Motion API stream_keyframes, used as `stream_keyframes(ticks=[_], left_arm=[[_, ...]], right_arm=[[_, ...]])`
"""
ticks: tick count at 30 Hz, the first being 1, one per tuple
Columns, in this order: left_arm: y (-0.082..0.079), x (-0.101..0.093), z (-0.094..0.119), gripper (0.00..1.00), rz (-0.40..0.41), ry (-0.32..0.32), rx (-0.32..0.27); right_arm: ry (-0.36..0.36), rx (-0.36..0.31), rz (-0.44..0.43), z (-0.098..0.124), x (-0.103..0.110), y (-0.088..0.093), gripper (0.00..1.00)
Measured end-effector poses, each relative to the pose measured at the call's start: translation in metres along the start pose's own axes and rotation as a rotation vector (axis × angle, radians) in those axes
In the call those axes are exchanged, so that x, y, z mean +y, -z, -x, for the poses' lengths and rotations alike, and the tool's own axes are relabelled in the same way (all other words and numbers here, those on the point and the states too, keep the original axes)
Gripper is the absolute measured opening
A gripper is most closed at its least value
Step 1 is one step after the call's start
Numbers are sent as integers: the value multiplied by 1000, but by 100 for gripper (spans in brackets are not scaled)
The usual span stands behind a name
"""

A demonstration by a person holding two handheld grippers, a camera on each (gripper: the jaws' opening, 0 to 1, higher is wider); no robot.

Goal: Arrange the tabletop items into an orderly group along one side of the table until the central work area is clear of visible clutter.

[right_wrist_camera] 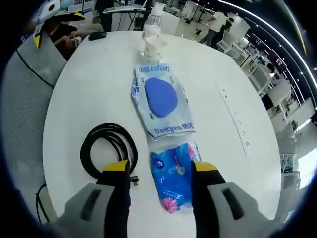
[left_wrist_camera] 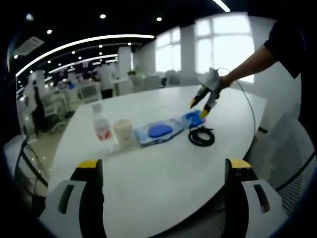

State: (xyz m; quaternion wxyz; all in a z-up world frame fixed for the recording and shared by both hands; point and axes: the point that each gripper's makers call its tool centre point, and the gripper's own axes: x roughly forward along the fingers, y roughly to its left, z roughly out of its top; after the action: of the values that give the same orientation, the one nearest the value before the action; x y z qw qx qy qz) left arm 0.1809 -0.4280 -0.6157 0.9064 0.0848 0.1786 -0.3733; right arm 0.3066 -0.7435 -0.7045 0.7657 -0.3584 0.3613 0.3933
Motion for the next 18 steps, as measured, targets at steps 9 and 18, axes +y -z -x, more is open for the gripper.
stream_keyframes(ticks=[9, 18], left_arm=[[0, -2, 0, 100, -3, 11, -4], [1, -1, 1, 100, 5, 12, -1]], right_arm=[[18, -27, -89, -6, 21, 7, 51], [34, -61, -202, -18, 42, 13, 50]])
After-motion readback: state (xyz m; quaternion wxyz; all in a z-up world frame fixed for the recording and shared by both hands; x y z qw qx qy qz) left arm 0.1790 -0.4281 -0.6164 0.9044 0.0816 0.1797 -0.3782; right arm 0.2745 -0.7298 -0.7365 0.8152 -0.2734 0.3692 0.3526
